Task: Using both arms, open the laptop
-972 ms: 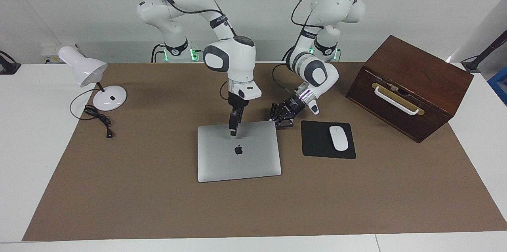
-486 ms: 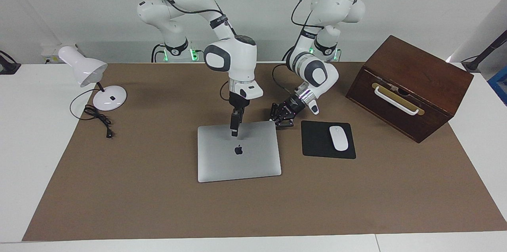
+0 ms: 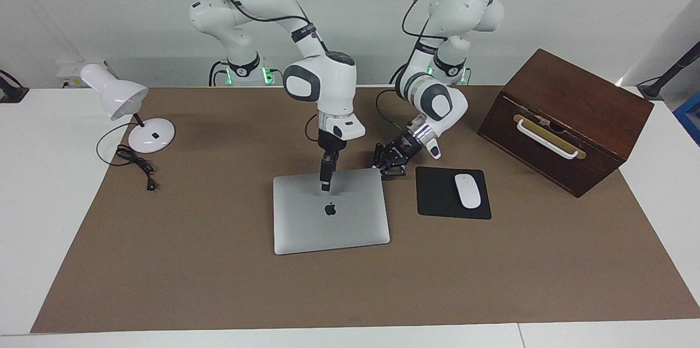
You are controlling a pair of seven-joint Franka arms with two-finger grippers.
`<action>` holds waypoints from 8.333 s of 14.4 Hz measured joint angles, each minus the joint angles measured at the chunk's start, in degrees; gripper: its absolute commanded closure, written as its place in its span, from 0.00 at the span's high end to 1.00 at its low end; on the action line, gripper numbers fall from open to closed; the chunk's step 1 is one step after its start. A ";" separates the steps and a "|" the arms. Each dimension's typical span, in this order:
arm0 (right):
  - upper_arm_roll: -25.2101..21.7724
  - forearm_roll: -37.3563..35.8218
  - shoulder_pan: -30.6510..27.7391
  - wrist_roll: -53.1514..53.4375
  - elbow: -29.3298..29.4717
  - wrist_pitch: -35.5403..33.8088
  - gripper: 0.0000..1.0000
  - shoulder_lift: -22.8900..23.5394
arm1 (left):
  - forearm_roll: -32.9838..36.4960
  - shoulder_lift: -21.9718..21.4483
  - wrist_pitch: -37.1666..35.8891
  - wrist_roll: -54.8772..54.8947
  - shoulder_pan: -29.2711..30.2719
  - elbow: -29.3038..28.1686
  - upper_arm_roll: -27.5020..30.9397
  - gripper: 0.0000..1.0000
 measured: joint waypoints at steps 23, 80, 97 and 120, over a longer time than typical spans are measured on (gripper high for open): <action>0.06 -2.63 0.60 0.00 6.10 -4.79 1.00 0.01 | -0.44 0.42 -0.30 0.00 0.58 0.52 0.57 0.00; -0.33 -8.39 -3.67 -5.51 30.35 -6.30 1.00 10.44 | -0.46 0.44 -0.30 0.00 0.58 0.53 0.58 0.00; -0.31 -9.03 -4.72 -5.55 34.35 -8.67 1.00 12.72 | -0.46 0.44 -0.30 0.00 0.58 0.53 0.58 0.00; -0.12 16.14 -9.45 -5.55 35.16 -35.68 1.00 -2.47 | 1.42 0.58 -0.05 0.83 2.19 2.00 1.11 0.00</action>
